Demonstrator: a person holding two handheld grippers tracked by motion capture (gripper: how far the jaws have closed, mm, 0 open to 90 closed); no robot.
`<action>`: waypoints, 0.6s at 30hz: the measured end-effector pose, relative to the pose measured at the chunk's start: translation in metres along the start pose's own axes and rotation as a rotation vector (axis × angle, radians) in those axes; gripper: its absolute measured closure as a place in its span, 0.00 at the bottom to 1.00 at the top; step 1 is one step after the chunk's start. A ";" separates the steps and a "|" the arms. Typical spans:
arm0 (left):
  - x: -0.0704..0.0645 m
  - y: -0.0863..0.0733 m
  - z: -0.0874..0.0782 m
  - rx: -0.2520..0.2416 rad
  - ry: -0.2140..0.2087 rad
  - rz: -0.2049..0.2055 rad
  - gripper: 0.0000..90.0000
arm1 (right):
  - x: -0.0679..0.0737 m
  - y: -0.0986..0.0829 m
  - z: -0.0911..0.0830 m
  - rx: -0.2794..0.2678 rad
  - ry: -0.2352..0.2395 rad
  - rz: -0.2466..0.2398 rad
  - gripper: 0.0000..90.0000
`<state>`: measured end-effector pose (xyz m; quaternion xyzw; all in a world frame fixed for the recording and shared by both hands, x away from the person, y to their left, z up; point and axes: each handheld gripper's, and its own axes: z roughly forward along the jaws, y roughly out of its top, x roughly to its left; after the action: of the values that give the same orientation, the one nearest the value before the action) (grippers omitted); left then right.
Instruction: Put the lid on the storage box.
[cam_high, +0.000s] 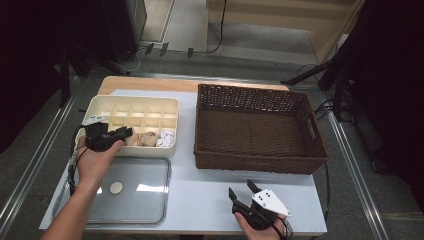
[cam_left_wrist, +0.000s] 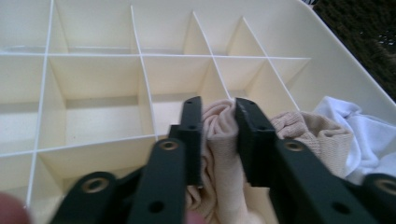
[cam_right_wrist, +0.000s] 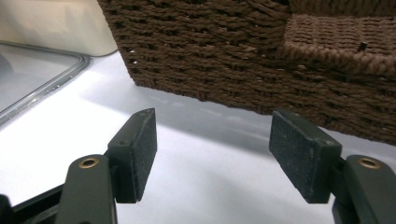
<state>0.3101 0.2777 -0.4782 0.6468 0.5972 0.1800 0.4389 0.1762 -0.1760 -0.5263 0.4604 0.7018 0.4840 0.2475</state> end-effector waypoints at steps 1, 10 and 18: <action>0.000 0.000 -0.002 -0.010 -0.008 0.000 0.72 | 0.001 0.000 0.000 -0.002 0.004 -0.004 0.37; 0.004 -0.011 -0.039 -0.182 -0.082 -0.012 0.53 | 0.008 0.001 0.003 -0.001 0.019 -0.014 0.37; 0.003 -0.031 -0.068 -0.269 -0.081 0.008 0.35 | 0.018 0.003 0.007 0.005 0.031 -0.019 0.35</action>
<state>0.2398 0.3017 -0.4662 0.5911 0.5469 0.2339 0.5448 0.1747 -0.1564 -0.5241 0.4465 0.7111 0.4871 0.2402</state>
